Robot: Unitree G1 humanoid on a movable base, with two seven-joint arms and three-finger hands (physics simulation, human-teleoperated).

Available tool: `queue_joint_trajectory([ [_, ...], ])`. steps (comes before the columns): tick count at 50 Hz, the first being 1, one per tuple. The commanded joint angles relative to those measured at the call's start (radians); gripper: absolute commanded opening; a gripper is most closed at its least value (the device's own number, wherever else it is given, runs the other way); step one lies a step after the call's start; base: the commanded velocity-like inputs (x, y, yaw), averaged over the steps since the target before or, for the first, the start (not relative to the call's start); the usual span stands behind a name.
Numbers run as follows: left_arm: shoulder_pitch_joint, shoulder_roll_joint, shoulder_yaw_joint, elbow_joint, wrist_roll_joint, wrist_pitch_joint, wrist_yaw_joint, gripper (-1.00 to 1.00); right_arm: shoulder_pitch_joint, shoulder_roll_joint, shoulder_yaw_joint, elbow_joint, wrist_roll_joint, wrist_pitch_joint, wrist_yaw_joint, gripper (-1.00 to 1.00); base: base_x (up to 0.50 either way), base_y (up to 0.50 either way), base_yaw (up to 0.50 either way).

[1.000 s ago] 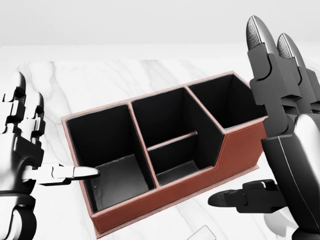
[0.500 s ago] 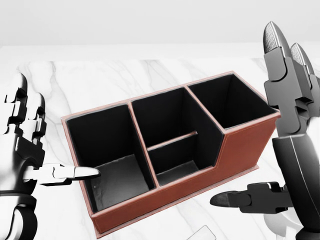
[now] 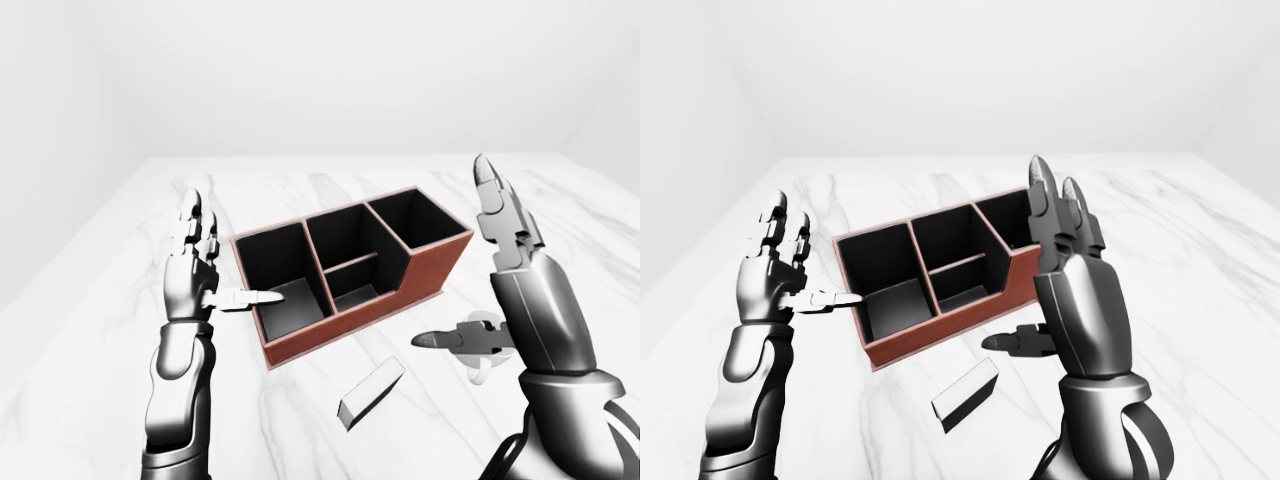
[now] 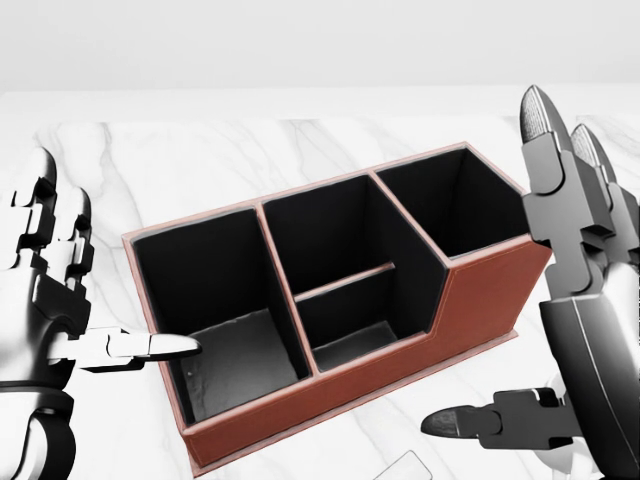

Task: Pick up the book and place it in the front compartment of the caddy.

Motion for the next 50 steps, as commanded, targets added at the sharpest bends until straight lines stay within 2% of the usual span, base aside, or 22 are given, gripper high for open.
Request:
queue_joint_trajectory([
  [1,0.001,0.0,-0.001,0.003,0.001,0.0,0.0,1.0,0.021,0.0,-0.015,0.0,0.007,-0.052,0.0,1.0,0.0,0.0,0.0],
  [9,0.0,0.0,0.0,0.004,0.001,0.0,0.0,1.0,0.04,0.0,-0.025,0.0,0.014,-0.114,0.0,1.0,0.0,0.0,0.0],
  [12,0.001,0.0,0.0,0.001,0.001,0.0,0.0,1.0,0.038,0.0,-0.034,0.0,0.018,-0.123,0.0,1.0,0.0,0.0,0.0],
  [30,-0.003,0.002,0.004,0.002,-0.001,0.0,0.0,1.0,0.144,0.0,0.008,0.0,0.014,-0.123,0.0,1.0,0.0,0.0,0.0],
  [50,-0.006,0.003,0.004,0.007,-0.001,0.0,0.002,1.0,0.162,0.0,-0.03,0.0,0.037,-0.123,0.0,1.0,0.0,0.0,0.0],
])
